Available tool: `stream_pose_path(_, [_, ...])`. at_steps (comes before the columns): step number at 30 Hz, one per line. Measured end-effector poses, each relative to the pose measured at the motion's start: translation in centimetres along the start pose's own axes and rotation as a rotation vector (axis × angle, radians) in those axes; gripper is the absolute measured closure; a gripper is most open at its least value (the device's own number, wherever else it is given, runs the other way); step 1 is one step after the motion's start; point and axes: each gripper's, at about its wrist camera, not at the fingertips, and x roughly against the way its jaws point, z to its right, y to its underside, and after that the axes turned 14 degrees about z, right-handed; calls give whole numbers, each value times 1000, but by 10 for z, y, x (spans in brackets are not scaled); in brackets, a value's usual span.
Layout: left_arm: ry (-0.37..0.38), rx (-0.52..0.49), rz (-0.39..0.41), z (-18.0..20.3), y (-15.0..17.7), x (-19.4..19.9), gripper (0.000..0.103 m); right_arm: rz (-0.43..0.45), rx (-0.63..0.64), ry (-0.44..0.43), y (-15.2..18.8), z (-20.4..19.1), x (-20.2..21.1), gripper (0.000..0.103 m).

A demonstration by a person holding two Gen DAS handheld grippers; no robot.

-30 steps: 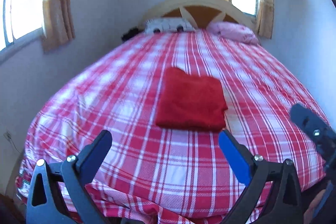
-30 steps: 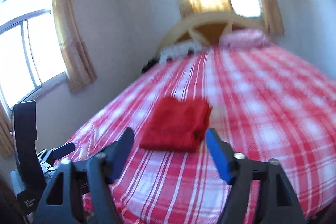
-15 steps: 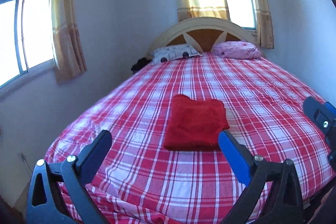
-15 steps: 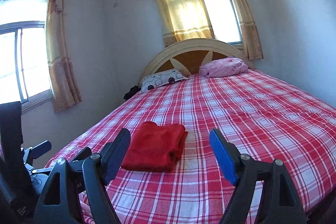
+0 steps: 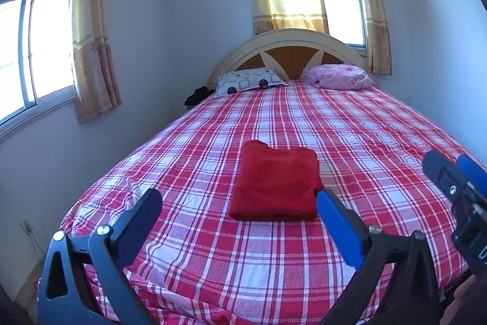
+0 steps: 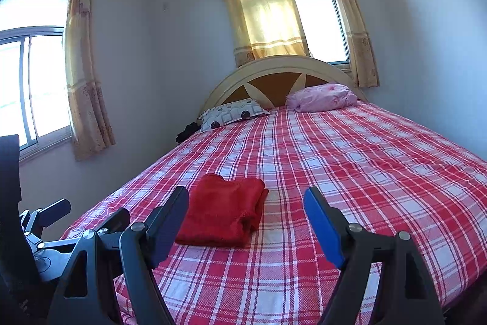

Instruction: Fold small clothes

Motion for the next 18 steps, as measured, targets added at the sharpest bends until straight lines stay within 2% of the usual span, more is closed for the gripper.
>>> stream_pose_path(18, [-10, 1, -26, 4, 1, -1, 0, -19, -1, 4, 4, 2, -2, 24])
